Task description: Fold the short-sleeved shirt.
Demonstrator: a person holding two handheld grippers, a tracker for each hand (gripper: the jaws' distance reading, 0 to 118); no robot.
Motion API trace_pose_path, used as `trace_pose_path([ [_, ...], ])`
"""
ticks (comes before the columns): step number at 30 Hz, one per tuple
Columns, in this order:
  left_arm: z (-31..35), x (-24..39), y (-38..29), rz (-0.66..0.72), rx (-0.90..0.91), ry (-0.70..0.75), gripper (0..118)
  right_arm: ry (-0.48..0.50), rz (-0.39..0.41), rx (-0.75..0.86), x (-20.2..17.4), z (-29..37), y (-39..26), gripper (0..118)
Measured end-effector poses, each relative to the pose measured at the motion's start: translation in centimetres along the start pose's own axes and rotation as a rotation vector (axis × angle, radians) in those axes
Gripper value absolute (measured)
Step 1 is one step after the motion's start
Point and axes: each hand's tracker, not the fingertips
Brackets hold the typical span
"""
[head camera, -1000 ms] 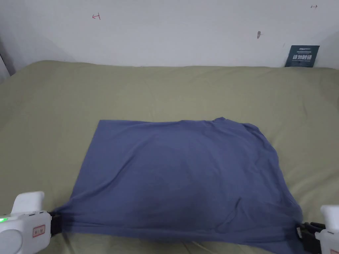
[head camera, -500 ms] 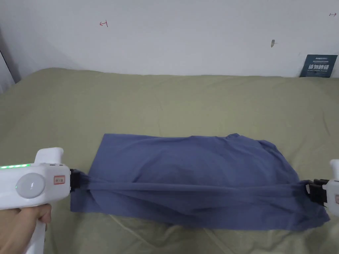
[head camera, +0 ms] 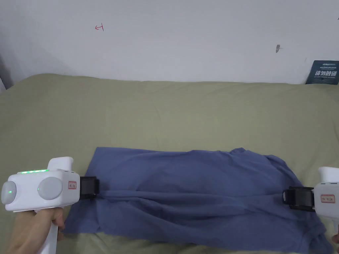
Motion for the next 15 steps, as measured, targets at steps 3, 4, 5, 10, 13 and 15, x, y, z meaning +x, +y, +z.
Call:
trace_pose_path([
  [3,2.3,-0.2,-1.2,0.012,0.011,0.004,115,0.015,-0.043,0.036,0.6,1.9,-1.3,111],
  [4,3.2,-0.4,-1.8,0.019,0.018,-0.001,115,0.02,-0.055,0.027,0.6,2.5,-2.1,112],
  [5,4.2,-0.5,-2.4,0.023,0.023,0.005,114,0.025,-0.051,0.034,1.3,3.0,-2.8,112],
  [10,6.1,-2.4,-5.2,-0.009,0.043,0.037,21,-0.005,-0.01,0.059,0.5,6.4,-6.5,36],
  [13,5.6,-3.7,-5.9,0.032,0.01,0.028,0,-0.069,-0.033,0.071,1.3,6.1,-8.5,1],
  [15,5.9,-3.5,-6.1,0.045,-0.013,-0.01,0,-0.014,-0.031,0.042,2.0,5.6,-9.2,2],
])
